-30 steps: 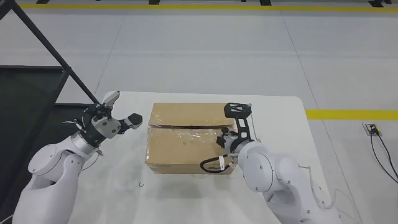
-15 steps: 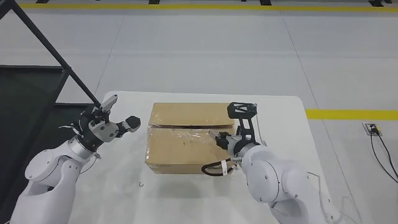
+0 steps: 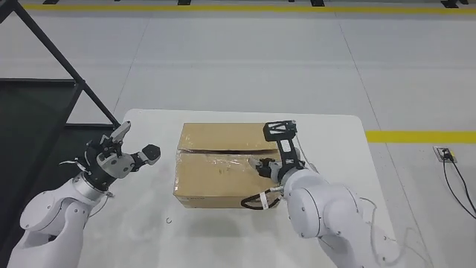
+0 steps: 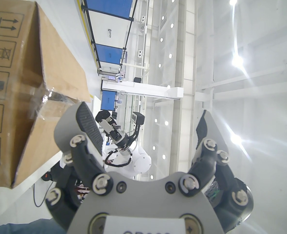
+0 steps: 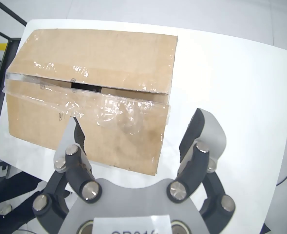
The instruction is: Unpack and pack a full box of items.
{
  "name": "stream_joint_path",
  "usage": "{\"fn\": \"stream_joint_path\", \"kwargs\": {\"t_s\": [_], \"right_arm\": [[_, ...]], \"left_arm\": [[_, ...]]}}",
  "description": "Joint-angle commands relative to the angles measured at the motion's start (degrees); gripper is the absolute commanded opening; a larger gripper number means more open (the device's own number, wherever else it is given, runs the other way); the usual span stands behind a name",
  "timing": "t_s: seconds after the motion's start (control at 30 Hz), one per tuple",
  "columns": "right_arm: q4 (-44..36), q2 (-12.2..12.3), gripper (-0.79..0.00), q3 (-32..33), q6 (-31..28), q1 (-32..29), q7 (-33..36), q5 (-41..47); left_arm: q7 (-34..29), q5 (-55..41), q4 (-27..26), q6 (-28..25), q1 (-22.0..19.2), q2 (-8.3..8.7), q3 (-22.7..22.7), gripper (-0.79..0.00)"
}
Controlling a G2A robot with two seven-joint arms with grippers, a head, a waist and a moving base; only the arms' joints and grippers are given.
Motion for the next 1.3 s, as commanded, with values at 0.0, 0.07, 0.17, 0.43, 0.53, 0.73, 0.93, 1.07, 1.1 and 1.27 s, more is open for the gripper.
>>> {"fn": "stream_joint_path", "kwargs": {"t_s": [0.0,0.07,0.17,0.43,0.53,0.73,0.93,1.07,1.1,1.27], "right_arm": [[1.54,-0.45,-0.043,0.89,-3.10,1.25,3.17,2.32],[3.21,-0.94,-0.286,1.68,-5.52,2.61,5.58,4.77],[5.58,-1.64,-0.422,3.34,-7.41,4.05,7.48,9.79],[7.57,-1.92,0.000,4.24,-8.10,4.69,8.17,9.95],[7.60,-1.94,0.000,4.20,-8.33,4.47,7.96,10.36],[10.62,-2.17,-0.009,5.90,-9.28,5.27,9.34,15.25],[15.37,-2.76,-0.486,6.85,-9.69,8.47,9.75,20.65],[17.94,-3.04,-0.511,6.11,-9.18,9.80,9.25,20.96],[18.54,-3.13,-0.514,5.93,-9.17,10.07,9.24,21.30],[19.18,-3.22,-0.570,5.93,-9.01,10.97,9.08,21.99]], "left_arm": [[0.86,0.42,-0.66,-1.15,1.07,0.07,-0.89,0.000],[1.87,0.87,-1.29,-2.05,2.01,0.13,-1.68,0.000],[3.10,1.46,-2.02,-3.09,3.12,0.19,-2.48,0.000],[4.62,3.98,-3.35,-4.49,5.04,0.31,-2.95,0.000],[4.62,3.98,-3.35,-4.49,5.04,0.31,-2.95,0.000],[4.62,3.98,-3.35,-4.49,5.04,0.31,-2.95,0.000],[4.62,3.98,-3.35,-4.49,5.04,0.31,-2.95,0.000],[4.62,3.98,-3.35,-4.49,5.04,0.31,-2.95,0.000],[4.62,3.98,-3.35,-4.49,5.04,0.31,-2.95,0.000],[4.62,3.98,-3.35,-4.49,5.04,0.31,-2.95,0.000]]}}
